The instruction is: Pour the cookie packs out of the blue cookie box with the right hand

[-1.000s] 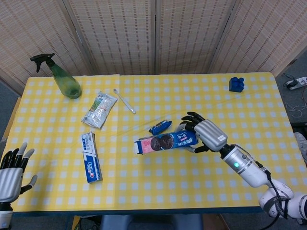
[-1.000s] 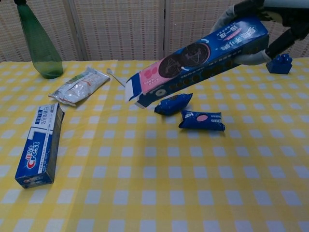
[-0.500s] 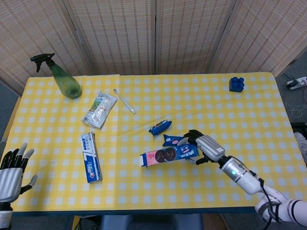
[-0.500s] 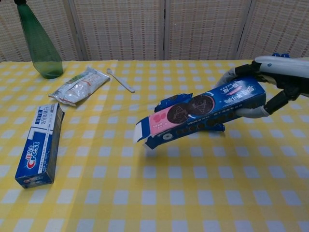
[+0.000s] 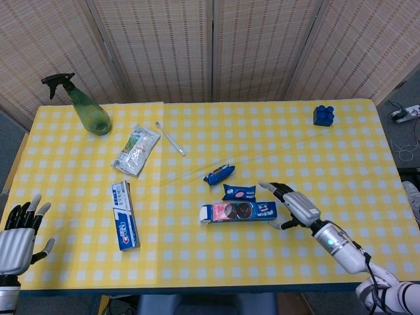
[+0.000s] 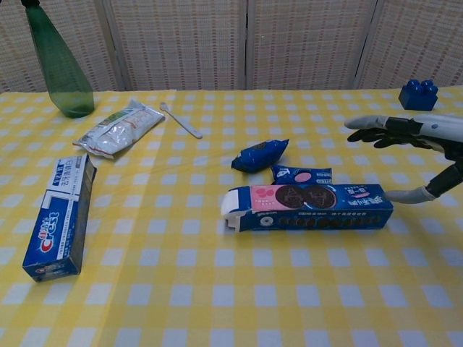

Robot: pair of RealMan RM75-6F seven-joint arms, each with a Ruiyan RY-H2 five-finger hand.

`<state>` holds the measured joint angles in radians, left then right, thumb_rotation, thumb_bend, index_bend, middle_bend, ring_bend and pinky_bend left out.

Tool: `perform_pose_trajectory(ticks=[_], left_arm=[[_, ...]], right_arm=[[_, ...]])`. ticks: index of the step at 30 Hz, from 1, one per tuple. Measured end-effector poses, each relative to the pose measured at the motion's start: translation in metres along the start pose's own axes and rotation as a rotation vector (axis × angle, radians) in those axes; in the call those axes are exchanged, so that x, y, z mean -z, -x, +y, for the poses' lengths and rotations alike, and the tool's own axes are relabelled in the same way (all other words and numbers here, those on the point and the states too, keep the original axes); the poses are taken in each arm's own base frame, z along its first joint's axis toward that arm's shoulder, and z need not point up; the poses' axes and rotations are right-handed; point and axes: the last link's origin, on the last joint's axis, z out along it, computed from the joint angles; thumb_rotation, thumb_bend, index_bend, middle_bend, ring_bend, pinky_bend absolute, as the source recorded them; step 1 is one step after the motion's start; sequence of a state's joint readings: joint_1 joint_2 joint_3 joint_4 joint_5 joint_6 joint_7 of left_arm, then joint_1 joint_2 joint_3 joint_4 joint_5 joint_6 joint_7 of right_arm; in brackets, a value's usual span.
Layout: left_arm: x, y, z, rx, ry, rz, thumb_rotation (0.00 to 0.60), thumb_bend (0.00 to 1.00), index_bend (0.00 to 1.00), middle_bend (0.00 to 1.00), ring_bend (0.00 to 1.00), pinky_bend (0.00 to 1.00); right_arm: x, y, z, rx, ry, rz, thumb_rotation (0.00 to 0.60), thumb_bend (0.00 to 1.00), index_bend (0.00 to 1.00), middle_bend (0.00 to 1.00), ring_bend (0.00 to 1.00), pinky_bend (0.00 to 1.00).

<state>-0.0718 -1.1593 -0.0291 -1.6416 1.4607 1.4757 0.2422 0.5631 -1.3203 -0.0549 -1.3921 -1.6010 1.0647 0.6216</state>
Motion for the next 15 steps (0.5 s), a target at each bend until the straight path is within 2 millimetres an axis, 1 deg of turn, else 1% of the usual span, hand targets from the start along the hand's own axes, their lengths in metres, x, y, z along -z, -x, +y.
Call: perform_pose_trajectory(ticks=[4, 7, 10, 12, 15], left_arm=[[-0.001, -0.002, 0.000, -0.003, 0.002, 0.007, 0.600, 0.32, 0.15, 0.00, 0.00, 0.00], [-0.002, -0.005, 0.000, -0.007, 0.001, 0.018, 0.600, 0.32, 0.15, 0.00, 0.00, 0.00], [-0.004, -0.007, 0.000, -0.008, 0.001, 0.026, 0.600, 0.32, 0.15, 0.00, 0.00, 0.00], [-0.004, -0.007, 0.002, -0.009, 0.003, 0.033, 0.600, 0.32, 0.15, 0.00, 0.00, 0.00], [-0.005, -0.007, 0.004, -0.015, 0.004, 0.042, 0.600, 0.32, 0.15, 0.00, 0.00, 0.00]], right_arm=[[0.012, -0.009, 0.005, 0.009, 0.009, 0.058, 0.600, 0.21, 0.02, 0.13, 0.04, 0.07], [0.024, -0.016, 0.011, 0.056, 0.033, 0.101, 0.600, 0.22, 0.07, 0.17, 0.06, 0.07], [0.040, -0.023, 0.019, 0.127, 0.074, 0.142, 0.600, 0.25, 0.12, 0.21, 0.09, 0.09], [0.055, -0.028, 0.024, 0.180, 0.111, 0.176, 0.600, 0.26, 0.16, 0.24, 0.12, 0.12], [0.081, -0.037, 0.029, 0.248, 0.171, 0.225, 0.600, 0.26, 0.20, 0.26, 0.14, 0.16]])
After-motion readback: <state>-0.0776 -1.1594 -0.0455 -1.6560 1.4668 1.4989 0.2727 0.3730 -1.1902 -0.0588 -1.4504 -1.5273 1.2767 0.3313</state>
